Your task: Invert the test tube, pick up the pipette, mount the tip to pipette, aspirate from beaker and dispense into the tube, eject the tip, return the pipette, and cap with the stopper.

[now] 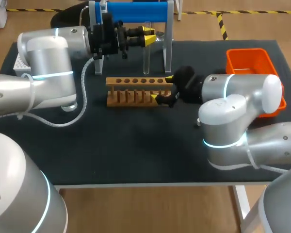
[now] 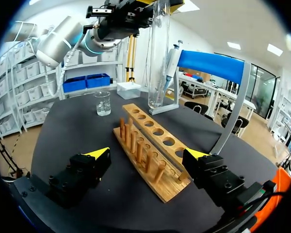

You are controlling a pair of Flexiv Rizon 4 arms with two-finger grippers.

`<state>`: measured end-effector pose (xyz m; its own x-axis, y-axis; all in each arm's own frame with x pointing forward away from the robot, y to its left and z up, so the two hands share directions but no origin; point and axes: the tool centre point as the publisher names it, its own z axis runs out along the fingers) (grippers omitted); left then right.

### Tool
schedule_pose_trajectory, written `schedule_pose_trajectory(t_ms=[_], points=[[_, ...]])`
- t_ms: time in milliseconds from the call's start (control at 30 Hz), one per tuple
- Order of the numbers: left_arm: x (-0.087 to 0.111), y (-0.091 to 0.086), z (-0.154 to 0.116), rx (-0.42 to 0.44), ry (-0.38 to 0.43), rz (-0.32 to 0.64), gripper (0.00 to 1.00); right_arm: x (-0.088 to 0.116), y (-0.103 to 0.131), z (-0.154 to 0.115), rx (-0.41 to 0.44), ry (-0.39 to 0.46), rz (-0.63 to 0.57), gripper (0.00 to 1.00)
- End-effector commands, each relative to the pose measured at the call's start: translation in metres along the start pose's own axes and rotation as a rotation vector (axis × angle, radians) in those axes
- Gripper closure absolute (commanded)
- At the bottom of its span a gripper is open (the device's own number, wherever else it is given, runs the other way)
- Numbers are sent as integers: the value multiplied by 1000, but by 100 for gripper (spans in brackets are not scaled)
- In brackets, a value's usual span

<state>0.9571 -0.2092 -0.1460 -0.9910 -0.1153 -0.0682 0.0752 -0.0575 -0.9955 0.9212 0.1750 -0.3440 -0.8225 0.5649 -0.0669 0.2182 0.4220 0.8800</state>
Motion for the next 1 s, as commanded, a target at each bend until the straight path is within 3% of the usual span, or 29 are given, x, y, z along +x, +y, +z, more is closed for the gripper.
schedule_pose_trajectory(t_ms=[33,1000], points=[[-1,0,0,-3,3,-1,100,-2,2,5,17,-4,12,0],[-1,0,0,-3,3,-1,100,-7,-3,8,16,-10,14,0]])
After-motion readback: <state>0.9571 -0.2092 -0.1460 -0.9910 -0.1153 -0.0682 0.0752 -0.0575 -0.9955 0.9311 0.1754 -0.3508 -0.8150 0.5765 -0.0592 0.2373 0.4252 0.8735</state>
